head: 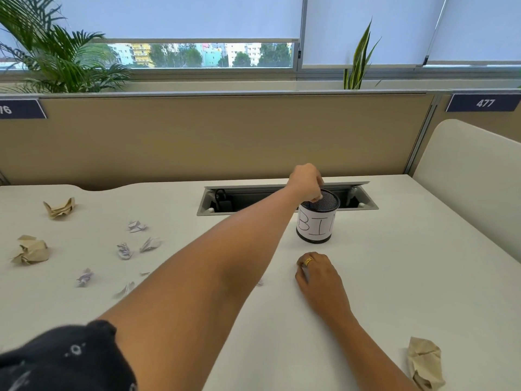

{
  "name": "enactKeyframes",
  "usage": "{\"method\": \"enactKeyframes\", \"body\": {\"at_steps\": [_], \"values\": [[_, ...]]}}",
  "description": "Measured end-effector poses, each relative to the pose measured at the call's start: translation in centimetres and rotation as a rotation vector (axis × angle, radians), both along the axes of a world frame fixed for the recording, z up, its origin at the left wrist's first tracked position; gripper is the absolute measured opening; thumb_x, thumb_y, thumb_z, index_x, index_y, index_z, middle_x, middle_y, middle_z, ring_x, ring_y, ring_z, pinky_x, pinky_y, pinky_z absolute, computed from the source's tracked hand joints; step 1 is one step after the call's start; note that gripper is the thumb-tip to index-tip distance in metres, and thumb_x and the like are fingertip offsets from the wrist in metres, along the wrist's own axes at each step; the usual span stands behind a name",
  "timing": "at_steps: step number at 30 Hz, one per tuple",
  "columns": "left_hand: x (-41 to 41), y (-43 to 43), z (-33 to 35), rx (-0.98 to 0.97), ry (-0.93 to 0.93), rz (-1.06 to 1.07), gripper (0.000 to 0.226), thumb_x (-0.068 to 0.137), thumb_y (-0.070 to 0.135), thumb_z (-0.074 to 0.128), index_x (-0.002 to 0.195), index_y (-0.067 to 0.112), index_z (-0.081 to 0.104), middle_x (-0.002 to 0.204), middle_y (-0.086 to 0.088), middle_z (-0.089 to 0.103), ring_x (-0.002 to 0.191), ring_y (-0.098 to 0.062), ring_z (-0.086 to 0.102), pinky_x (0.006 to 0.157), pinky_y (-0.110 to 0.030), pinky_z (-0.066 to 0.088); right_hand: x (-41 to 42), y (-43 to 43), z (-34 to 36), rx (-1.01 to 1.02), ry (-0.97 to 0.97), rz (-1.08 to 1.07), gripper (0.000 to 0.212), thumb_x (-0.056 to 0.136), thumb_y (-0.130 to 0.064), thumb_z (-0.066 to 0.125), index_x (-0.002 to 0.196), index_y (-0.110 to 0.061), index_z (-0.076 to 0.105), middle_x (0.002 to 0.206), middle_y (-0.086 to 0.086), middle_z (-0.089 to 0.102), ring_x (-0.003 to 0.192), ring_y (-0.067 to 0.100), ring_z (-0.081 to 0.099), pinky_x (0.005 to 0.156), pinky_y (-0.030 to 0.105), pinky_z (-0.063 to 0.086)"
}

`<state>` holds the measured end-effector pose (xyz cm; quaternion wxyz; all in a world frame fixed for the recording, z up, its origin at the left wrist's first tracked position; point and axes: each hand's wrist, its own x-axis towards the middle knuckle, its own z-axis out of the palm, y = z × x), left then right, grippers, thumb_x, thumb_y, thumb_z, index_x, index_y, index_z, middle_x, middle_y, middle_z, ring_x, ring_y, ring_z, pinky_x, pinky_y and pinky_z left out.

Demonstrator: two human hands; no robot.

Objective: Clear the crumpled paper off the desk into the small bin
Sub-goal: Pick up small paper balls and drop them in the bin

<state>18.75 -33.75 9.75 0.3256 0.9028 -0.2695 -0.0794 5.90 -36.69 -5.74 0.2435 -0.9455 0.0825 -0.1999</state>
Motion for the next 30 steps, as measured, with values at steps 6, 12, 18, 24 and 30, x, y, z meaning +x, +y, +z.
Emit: {"method": "enactKeyframes", "body": {"at_steps": [6, 12, 18, 24, 30], "values": [[-2.2, 4.1, -2.6, -0.138, 0.011, 0.038, 0.02, 0.083, 0.005, 0.066, 0.103, 0.001, 0.068, 0.108, -0.018, 0.069, 0.092, -0.026, 0.066, 0.091, -0.038, 0.054, -0.1, 0.3, 0.0, 0.008, 0.002, -0.013, 0.01, 0.087, -0.011, 0.052, 0.092, -0.006, 0.06, 0.096, 0.007, 0.063, 0.096, 0.024, 0.055, 0.078, 0.032, 0.046], [-7.4, 10.7, -10.5, -0.104, -0.057, 0.224, 0.021, 0.09, 0.023, 0.058, 0.109, 0.017, 0.065, 0.118, -0.002, 0.065, 0.102, -0.017, 0.061, 0.091, -0.028, 0.046, -0.3, 1.0, -0.1, -0.015, 0.033, -0.052, 0.013, 0.09, -0.011, 0.047, 0.095, -0.006, 0.058, 0.1, 0.007, 0.061, 0.1, 0.024, 0.052, 0.08, 0.032, 0.045], [-10.4, 18.4, -14.4, 0.097, -0.287, 0.336, 0.026, 0.092, 0.03, 0.05, 0.117, 0.026, 0.057, 0.129, 0.011, 0.055, 0.122, -0.011, 0.049, 0.099, -0.03, 0.029, -0.8, 3.8, -0.3, 0.104, 0.061, -0.03, 0.037, 0.097, -0.027, 0.043, 0.127, -0.007, 0.049, 0.129, 0.008, 0.053, 0.126, 0.022, 0.041, 0.102, 0.03, 0.037], [-9.7, 24.7, -14.1, 0.147, -0.36, 0.518, 0.029, 0.094, 0.035, 0.048, 0.115, 0.019, 0.06, 0.123, 0.002, 0.061, 0.117, -0.019, 0.055, 0.1, -0.038, 0.034, -0.3, 7.2, 0.3, 0.182, 0.118, 0.097, 0.053, 0.094, -0.042, 0.044, 0.14, -0.017, 0.035, 0.143, 0.002, 0.041, 0.134, 0.016, 0.035, 0.11, 0.029, 0.03], [-9.1, 28.7, -15.0, 0.004, -0.272, 0.521, 0.022, 0.096, 0.018, 0.047, 0.109, 0.008, 0.062, 0.116, -0.006, 0.064, 0.115, -0.023, 0.056, 0.095, -0.028, 0.036, 2.2, 10.9, 0.2, 0.128, 0.199, 0.262, 0.058, 0.095, -0.042, 0.041, 0.146, -0.02, 0.022, 0.153, 0.002, 0.026, 0.139, 0.017, 0.028, 0.118, 0.032, 0.021]]}}
